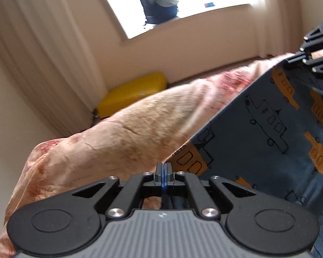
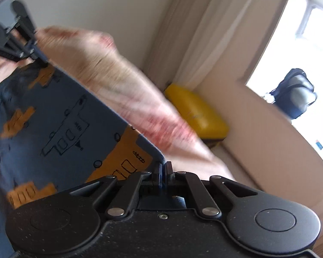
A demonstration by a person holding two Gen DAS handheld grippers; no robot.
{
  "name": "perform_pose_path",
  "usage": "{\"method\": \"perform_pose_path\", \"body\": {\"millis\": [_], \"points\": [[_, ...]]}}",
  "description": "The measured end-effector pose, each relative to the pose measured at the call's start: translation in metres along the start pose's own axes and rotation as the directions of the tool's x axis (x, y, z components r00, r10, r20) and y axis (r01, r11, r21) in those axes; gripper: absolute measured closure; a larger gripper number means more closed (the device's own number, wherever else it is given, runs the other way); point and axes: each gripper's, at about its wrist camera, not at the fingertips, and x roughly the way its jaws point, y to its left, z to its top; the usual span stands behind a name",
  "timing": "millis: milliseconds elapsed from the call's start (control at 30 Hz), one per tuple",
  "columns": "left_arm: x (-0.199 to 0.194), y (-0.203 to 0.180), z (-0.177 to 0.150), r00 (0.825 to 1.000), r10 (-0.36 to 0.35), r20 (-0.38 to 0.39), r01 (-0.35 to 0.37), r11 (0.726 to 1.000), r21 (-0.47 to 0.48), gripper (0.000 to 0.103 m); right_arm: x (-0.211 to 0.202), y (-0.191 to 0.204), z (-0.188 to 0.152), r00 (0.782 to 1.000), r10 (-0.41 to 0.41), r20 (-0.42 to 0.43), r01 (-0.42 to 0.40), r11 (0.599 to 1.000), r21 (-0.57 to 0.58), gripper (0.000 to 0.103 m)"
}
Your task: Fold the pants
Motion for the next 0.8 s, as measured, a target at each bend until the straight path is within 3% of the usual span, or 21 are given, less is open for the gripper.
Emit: {"method": "perform_pose_path", "body": {"millis": [167,300,433,500,567,733,800], "points": [[0.044,-0.003,-0.01,0.996,0.01,-0.089,-0.012,1.0,-0.022,0.103,0.052,0.014,0.001,0.994,-0.025,-0.102,0.023,1.0,-0.019,0.102],[0.065,0.001,-0.019,0.99,-0.044,-0.135,0.032,0.996,-0.086,0.103,0.081,0.023,-0.008,0.985,-0.019,-0.169,0.015,1.0,-0.022,0.102],[0.064,0.019,-0.023,0.984,-0.112,-0.138,0.091,0.985,-0.147,0.084,0.077,0.016,-0.003,0.989,0.012,-0.151,-0.011,1.0,0.007,0.095],[0.064,0.026,-0.027,0.982,-0.139,-0.131,0.118,0.98,-0.161,0.074,0.069,0.016,-0.001,0.992,0.044,-0.122,-0.041,0.999,0.031,0.078],[0.067,0.029,-0.03,0.979,-0.152,-0.135,0.128,0.977,-0.17,0.058,0.068,0.015,0.001,0.991,0.078,-0.107,-0.074,0.996,0.042,0.067],[0.073,0.031,-0.034,0.975,-0.163,-0.152,0.134,0.974,-0.182,0.056,0.079,0.018,0.007,0.988,0.104,-0.118,-0.099,0.994,0.049,0.056],[0.076,0.03,-0.033,0.972,-0.167,-0.164,0.137,0.974,-0.179,0.066,0.084,0.017,0.008,0.985,0.107,-0.132,-0.1,0.993,0.061,0.059]]}}
